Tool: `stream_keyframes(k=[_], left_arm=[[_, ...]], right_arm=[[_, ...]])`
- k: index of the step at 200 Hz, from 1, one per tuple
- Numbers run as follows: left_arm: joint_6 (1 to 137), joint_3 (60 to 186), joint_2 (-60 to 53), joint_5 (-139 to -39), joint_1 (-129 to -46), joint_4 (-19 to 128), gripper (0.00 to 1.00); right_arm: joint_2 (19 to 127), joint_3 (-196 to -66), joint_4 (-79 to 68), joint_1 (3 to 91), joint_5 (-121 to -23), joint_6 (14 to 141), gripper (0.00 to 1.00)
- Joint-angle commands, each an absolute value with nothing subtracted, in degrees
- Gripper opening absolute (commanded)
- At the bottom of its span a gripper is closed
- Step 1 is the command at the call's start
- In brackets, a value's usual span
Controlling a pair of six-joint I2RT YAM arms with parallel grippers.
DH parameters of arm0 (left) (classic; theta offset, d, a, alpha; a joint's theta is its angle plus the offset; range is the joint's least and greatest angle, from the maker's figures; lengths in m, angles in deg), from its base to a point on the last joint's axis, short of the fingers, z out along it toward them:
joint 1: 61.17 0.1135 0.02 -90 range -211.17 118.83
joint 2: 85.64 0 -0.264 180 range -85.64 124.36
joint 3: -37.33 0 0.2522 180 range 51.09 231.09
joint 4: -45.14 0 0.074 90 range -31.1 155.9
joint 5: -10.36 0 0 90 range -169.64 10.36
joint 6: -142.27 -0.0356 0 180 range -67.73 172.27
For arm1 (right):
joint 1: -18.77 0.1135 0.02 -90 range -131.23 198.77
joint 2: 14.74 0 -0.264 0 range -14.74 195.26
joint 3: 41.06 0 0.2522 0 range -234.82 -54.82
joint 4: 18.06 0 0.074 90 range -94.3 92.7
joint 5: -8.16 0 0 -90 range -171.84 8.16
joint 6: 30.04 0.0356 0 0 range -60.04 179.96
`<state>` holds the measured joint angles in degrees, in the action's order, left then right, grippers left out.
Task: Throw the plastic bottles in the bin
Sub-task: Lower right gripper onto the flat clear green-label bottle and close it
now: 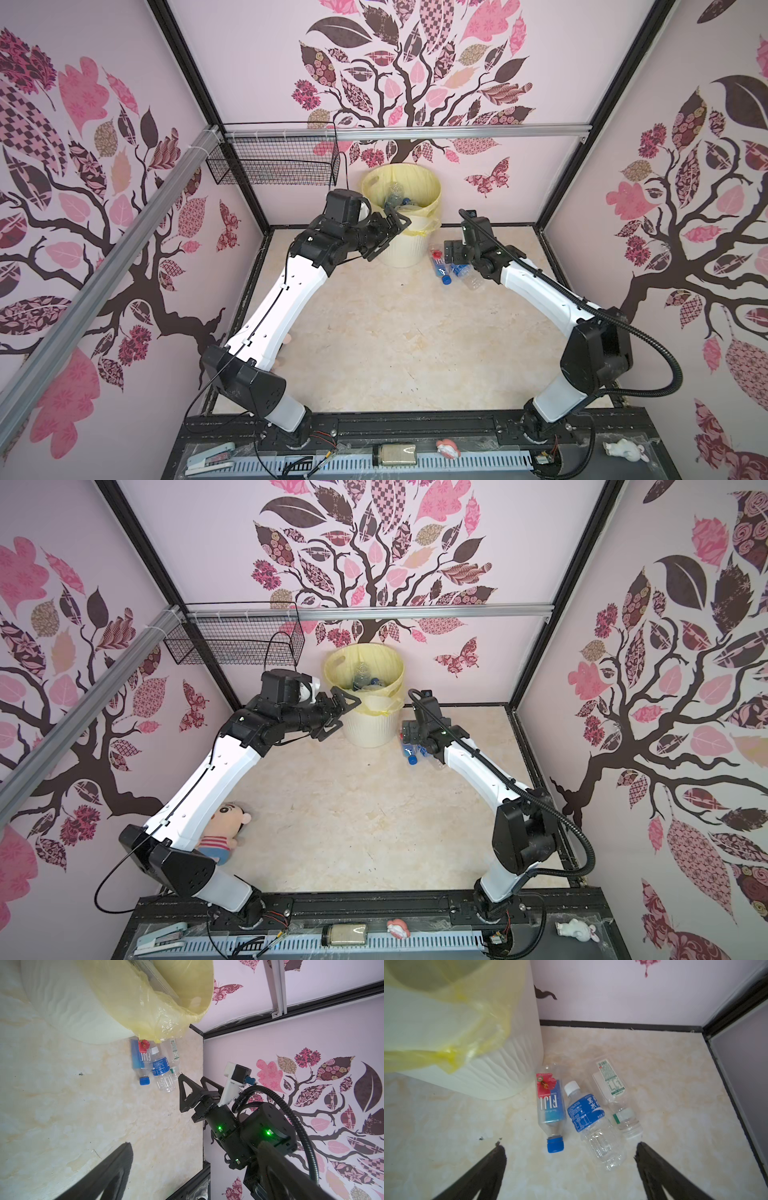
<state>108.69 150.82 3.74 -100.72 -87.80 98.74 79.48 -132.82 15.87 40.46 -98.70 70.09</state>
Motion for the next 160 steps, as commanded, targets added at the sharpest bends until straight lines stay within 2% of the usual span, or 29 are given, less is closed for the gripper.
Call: stream_keyframes(k=[1, 59, 112, 160], left_arm=[[109.16, 148.27, 1.83, -101.31, -88.45, 96.77, 0.97], [109.48, 146.04, 1.78, -102.48, -90.57, 95.73, 0.97], [109.59, 144.46, 2.02, -103.30, -91.68, 95.27, 0.97], [109.57, 143.46, 2.58, -103.97, -91.72, 94.71, 0.97]], right_arm=[[77.61, -130.87, 14.19, 37.36, -97.67, 71.52, 1.00], [87.04, -134.20, 12.35, 29.31, -94.67, 71.08, 0.99], [97.12, -141.13, 11.35, 28.52, -93.65, 68.89, 0.97], [104.94, -146.81, 11.46, 27.49, -91.73, 68.40, 0.89]])
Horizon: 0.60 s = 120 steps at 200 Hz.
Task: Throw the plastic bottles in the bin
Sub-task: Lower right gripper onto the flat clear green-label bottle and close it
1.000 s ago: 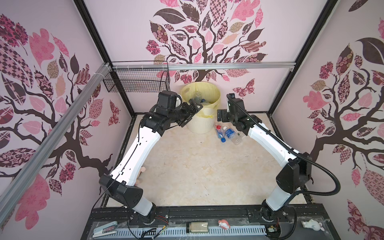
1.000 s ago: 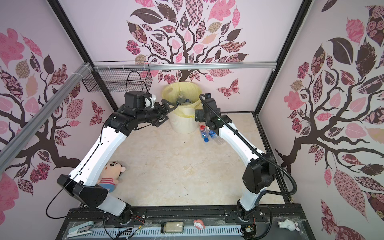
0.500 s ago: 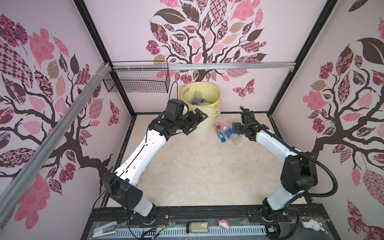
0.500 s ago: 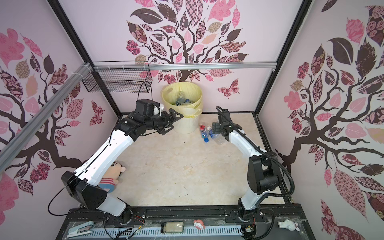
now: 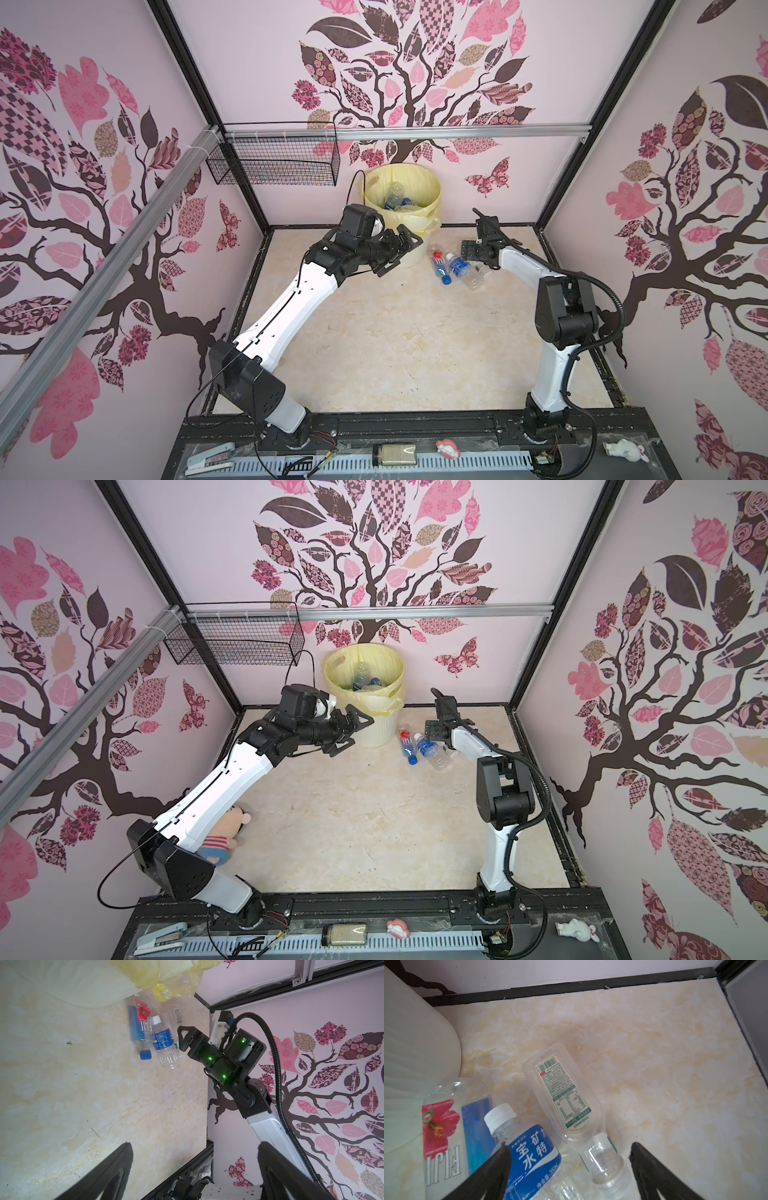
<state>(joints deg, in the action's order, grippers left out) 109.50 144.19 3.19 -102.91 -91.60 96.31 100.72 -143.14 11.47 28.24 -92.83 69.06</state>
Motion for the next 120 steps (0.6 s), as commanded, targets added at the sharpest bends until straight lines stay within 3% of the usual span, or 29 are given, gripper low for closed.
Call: stream_keyframes(k=[1, 76, 120], left_arm=[[109.57, 143.46, 2.59, -103.98, -91.74, 94.65, 0.97], [110.01, 144.31, 5.07, -104.86, -91.71, 93.86, 0.97], [109.84, 144.48, 6.01, -104.86, -91.60, 93.67, 0.97]], right_arm=[[105.09, -146.96, 11.45, 27.48, -91.71, 68.31, 0.89], [112.86, -154.82, 13.58, 26.19, -90.06, 67.62, 0.74], [114.90, -155.28, 14.07, 26.14, -89.40, 67.94, 0.72]])
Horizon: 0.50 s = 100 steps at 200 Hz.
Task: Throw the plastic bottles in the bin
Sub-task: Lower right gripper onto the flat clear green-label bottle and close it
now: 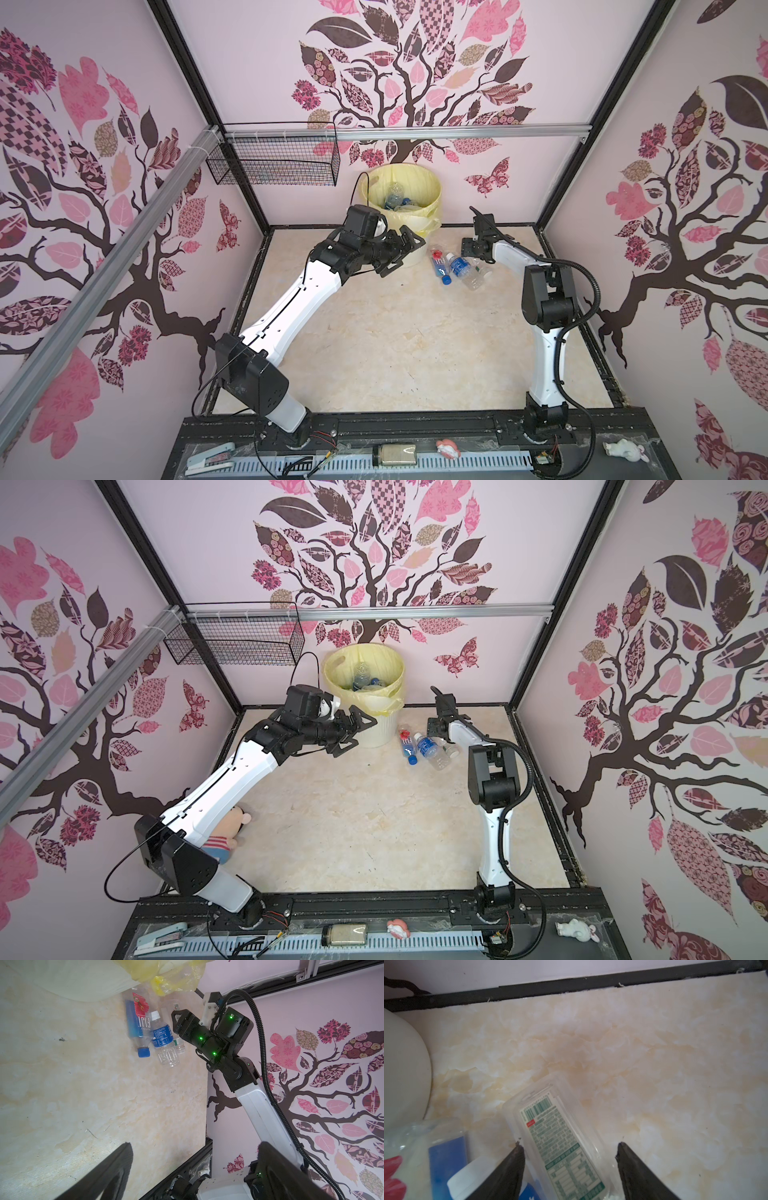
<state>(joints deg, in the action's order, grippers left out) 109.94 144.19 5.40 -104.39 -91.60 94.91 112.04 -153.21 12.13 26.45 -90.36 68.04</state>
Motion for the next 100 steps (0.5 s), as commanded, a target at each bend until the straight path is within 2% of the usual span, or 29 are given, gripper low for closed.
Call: stream_keyframes(k=[1, 100], left_arm=[[109.84, 144.50, 6.06, -104.86, -91.59, 93.69, 0.97], [110.26, 144.96, 6.99, -104.95, -91.66, 93.84, 0.97]], right_arm=[[114.90, -155.28, 14.07, 26.15, -89.40, 67.95, 0.72], [114.48, -154.68, 14.17, 24.93, -89.04, 68.48, 0.56]])
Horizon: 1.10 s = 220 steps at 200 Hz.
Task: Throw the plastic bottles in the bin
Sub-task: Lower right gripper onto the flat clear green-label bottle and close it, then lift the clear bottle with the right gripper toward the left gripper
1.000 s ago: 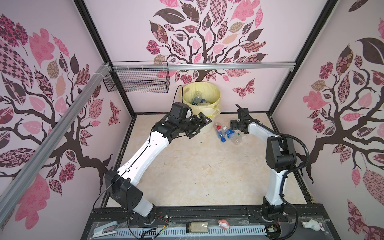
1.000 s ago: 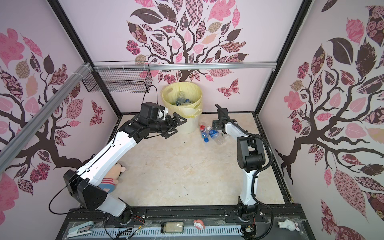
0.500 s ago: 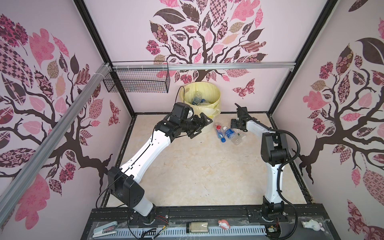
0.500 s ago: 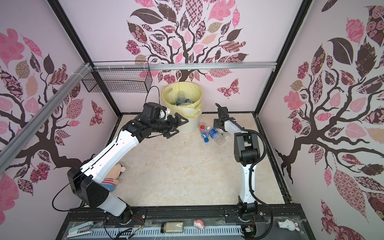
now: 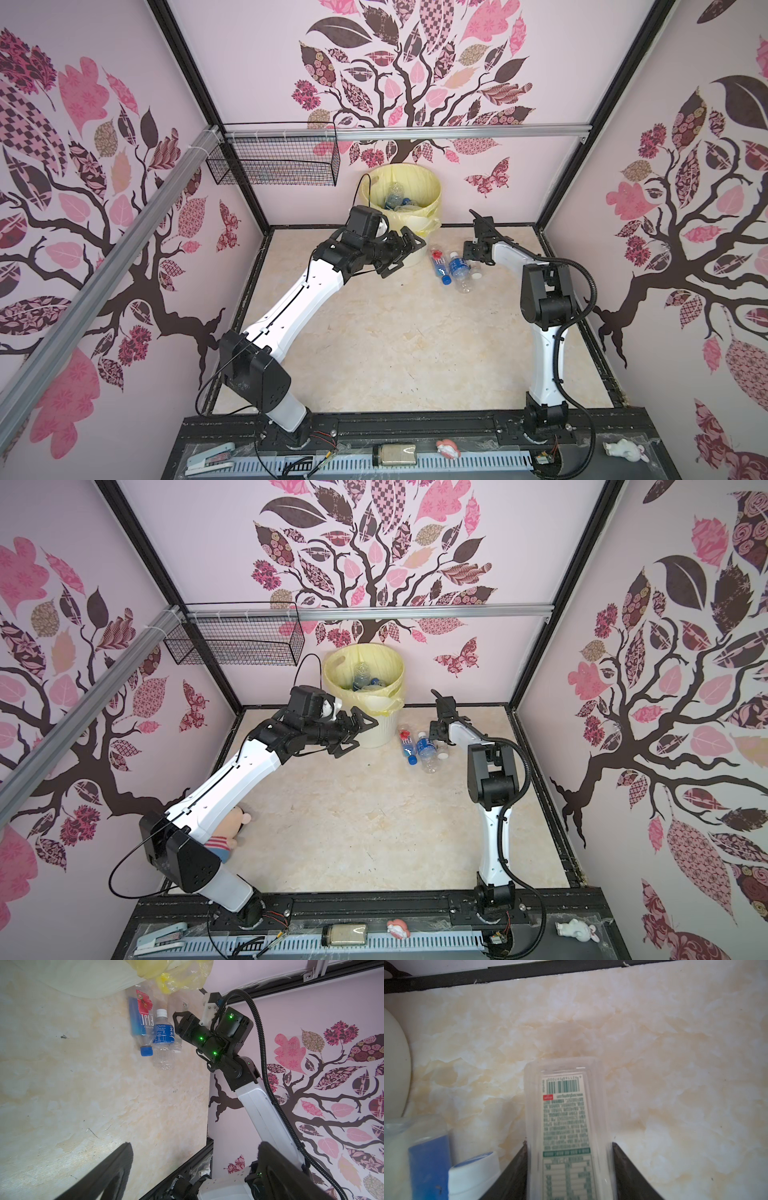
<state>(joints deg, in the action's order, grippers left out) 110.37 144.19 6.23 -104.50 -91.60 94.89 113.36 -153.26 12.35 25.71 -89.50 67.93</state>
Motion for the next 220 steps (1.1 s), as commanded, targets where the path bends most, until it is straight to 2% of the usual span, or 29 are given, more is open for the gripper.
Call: stream_keyframes(k=[1, 40, 184, 220], left_arm=[[110.27, 144.96, 6.99, -104.95, -91.62, 93.86, 0.97], [110.46, 144.83, 6.82, -104.86, -91.64, 93.71, 0.97], [110.80, 143.23, 4.62, -104.51, -91.83, 93.37, 0.97], [109.94, 142.85, 4.17, -104.10, -92.10, 92.99, 0.97]], right_arm=[[114.43, -154.67, 14.17, 24.97, -88.96, 68.48, 0.56], [111.76, -152.99, 14.51, 24.93, -88.99, 68.90, 0.51], [101.60, -147.49, 16.14, 23.98, -92.98, 69.42, 0.49], [97.60, -147.77, 19.35, 23.99, -91.43, 72.51, 0.49]])
